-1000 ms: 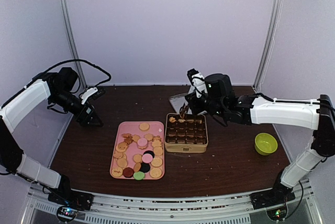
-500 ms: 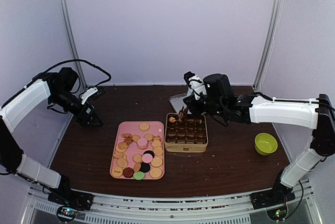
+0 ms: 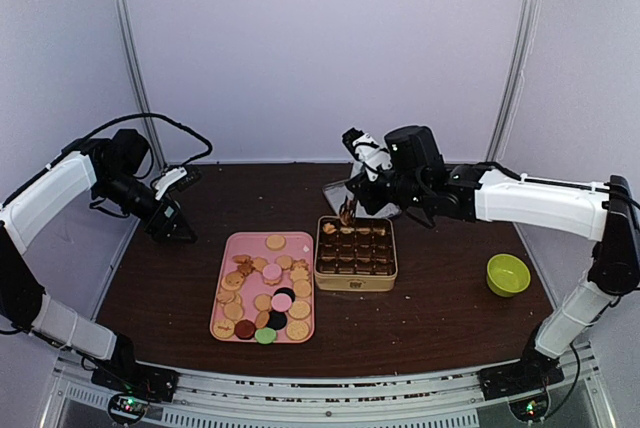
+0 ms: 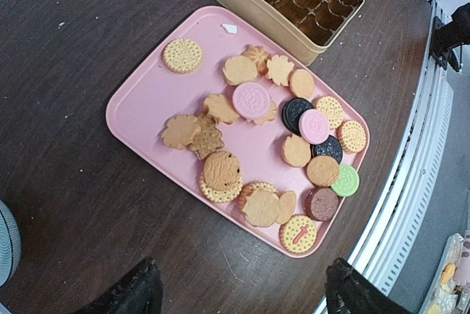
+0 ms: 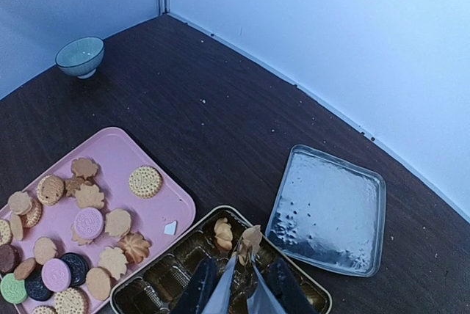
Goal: Pack the cookies
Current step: Place the fake cookies in the empty pocket of the box.
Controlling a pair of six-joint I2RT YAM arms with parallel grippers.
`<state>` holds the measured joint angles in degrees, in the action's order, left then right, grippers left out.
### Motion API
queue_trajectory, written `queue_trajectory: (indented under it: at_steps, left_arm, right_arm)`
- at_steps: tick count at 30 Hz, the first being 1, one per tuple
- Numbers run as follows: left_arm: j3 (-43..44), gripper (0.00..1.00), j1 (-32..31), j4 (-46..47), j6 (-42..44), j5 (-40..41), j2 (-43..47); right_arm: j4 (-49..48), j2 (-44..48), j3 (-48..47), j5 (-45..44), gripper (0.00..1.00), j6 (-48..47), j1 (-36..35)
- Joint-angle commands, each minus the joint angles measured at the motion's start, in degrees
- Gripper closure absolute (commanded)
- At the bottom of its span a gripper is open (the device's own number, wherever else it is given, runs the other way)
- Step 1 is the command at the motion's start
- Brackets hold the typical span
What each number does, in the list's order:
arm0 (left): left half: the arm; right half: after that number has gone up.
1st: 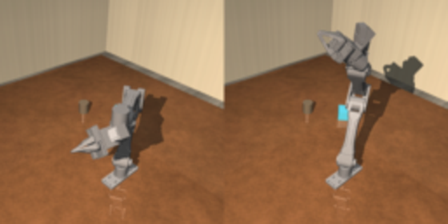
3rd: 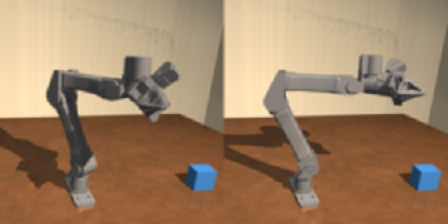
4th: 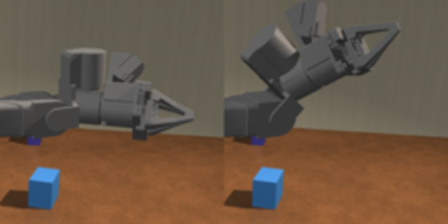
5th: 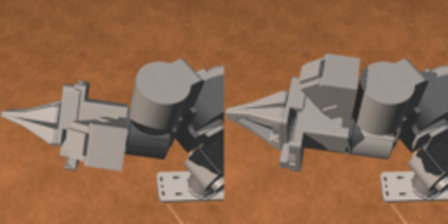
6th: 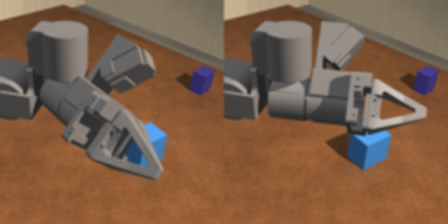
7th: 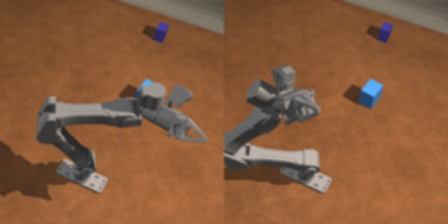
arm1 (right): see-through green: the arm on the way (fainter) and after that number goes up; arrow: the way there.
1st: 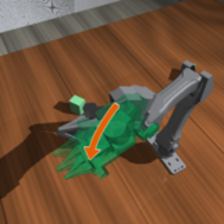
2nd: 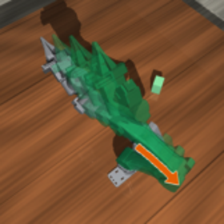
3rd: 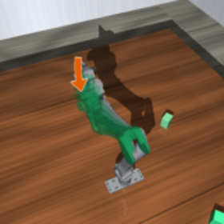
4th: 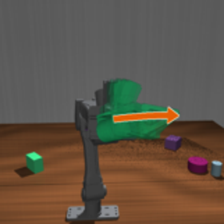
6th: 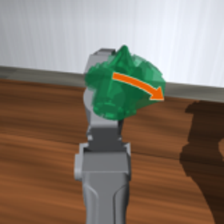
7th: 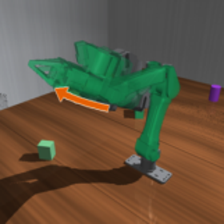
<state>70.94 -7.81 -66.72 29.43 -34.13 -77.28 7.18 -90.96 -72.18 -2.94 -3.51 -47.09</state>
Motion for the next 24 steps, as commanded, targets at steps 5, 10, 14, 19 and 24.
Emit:
queue_trajectory:
  at_steps: [5,10,14,19,24]
  left_arm:
    - [1.66,0.21,0.43,-0.91,0.83,-1.38,-0.11]
    - [1.88,0.21,0.45,-1.13,0.97,-1.86,-0.37]
    - [1.99,0.21,0.39,-1.27,0.95,-2.05,-0.57]
    - [2.43,0.21,0.43,-1.40,0.90,-2.16,-0.73]
    - [2.78,0.21,0.49,-1.66,0.95,-2.53,-0.85]
  right_arm:
    - [1.17,-1.04,-2.09,2.41,0.90,-0.83,0.35]
    - [1.69,-0.95,-2.28,1.85,0.89,-1.06,0.56]
    - [1.67,-0.55,-2.47,0.92,0.81,-1.60,0.60]
    - [2.76,-0.41,-3.30,0.91,0.71,-2.12,0.63]
    - [2.93,0.73,-3.32,0.97,0.65,-2.14,0.68]
